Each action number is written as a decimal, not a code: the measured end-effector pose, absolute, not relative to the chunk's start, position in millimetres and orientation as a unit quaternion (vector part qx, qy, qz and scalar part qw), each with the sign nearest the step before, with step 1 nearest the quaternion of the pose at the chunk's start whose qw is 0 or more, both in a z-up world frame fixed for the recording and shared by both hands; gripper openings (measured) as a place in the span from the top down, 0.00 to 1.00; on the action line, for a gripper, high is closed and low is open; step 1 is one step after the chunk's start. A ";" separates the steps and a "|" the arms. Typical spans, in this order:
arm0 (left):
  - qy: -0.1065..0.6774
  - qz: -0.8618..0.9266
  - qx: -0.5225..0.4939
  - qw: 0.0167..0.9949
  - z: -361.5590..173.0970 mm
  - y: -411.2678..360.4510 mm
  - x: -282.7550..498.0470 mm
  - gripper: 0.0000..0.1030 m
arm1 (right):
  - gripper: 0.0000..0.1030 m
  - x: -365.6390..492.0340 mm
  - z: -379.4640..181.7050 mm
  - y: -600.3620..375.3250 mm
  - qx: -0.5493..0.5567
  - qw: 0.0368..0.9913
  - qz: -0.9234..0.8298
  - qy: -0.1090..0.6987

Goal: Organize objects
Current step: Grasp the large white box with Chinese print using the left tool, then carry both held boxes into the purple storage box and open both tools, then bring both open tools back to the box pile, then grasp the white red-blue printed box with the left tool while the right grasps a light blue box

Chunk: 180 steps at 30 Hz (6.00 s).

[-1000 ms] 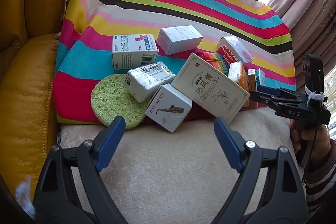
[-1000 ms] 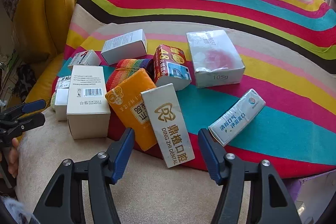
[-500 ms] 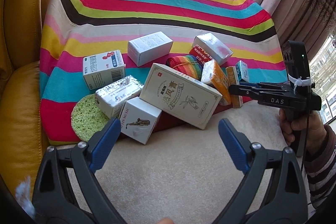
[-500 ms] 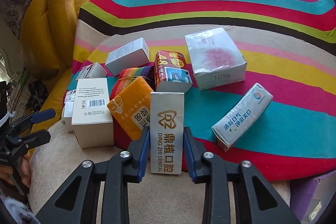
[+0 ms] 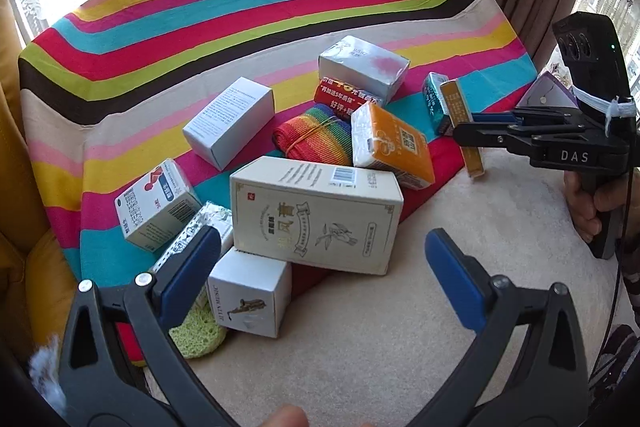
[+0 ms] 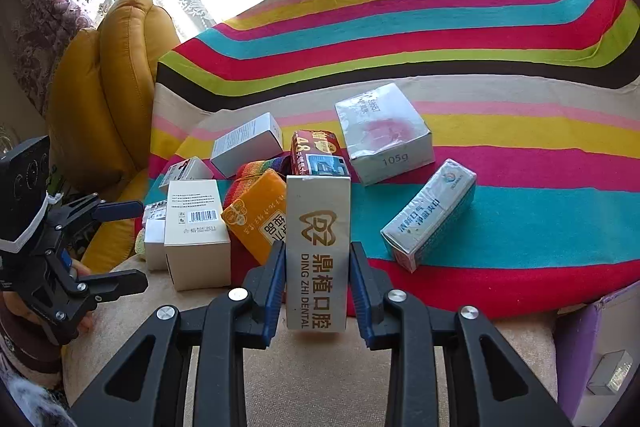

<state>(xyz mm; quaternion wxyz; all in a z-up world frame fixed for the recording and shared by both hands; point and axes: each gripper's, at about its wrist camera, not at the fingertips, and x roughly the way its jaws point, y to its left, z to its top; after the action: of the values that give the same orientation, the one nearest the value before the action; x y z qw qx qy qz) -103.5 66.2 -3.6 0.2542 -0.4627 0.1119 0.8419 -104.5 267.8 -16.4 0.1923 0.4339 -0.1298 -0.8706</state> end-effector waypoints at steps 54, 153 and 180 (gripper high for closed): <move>-0.022 0.884 -0.393 0.253 22.7 120.2 -45.6 0.03 | 0.69 -20.0 10.6 309.9 0.395 0.031 -0.912 -0.107; -0.101 0.899 -0.405 0.130 19.1 55.8 -78.0 0.02 | 0.00 -20.3 30.9 331.2 0.380 -0.034 -0.924 -0.037; -0.122 0.850 -0.512 -0.031 -48.5 -43.2 -192.5 0.03 | 0.00 -122.0 -11.0 269.6 0.442 0.167 -0.868 0.152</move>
<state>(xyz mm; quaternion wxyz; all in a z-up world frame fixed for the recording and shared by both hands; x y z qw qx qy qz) -192.5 -43.2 -48.5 -0.0308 -0.5120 -0.1219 0.8497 -122.0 269.6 -11.0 0.1672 0.4422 0.1519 -0.8680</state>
